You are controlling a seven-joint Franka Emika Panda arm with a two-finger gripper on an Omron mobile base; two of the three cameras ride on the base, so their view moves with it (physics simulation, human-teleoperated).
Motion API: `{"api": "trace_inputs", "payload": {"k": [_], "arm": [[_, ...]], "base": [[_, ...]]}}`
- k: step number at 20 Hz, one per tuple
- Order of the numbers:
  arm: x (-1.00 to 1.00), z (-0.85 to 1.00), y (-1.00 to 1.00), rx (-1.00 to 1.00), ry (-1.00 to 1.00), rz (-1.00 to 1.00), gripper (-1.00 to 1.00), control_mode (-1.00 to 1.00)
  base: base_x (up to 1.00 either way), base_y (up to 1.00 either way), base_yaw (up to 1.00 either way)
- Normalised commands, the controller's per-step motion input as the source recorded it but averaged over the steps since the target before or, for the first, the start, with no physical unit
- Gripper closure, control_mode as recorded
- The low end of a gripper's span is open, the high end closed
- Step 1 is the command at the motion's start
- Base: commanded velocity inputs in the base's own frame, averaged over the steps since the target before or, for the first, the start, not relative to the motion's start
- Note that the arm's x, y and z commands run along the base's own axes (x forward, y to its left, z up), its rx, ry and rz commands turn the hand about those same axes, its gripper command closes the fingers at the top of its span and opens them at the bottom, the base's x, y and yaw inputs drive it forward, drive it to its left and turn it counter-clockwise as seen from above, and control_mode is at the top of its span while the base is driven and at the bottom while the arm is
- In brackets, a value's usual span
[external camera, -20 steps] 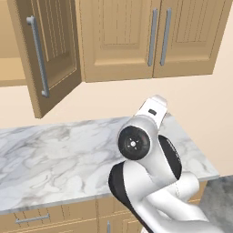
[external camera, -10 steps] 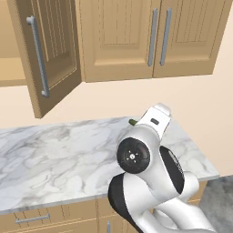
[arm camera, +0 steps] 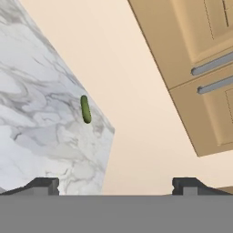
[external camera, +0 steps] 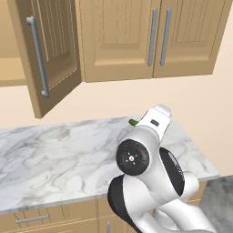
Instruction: Close all open cabinet doors.
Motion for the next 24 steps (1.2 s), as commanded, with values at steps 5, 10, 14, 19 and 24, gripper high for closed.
{"api": "trace_inputs", "payload": {"k": [5,10,14,19,24], "arm": [[0.0,0.0,0.0,0.0,0.0,0.0,-1.0,-1.0],[0.0,0.0,0.0,0.0,0.0,0.0,-1.0,-1.0],[0.0,0.0,0.0,0.0,0.0,0.0,-1.0,-1.0],[0.0,0.0,0.0,0.0,0.0,0.0,-1.0,1.0],[0.0,0.0,0.0,0.0,0.0,0.0,-1.0,1.0]], "base": [[0.0,0.0,0.0],[0.0,0.0,0.0],[0.0,0.0,0.0],[-0.28,0.11,0.0],[-0.3,0.25,0.0]]}}
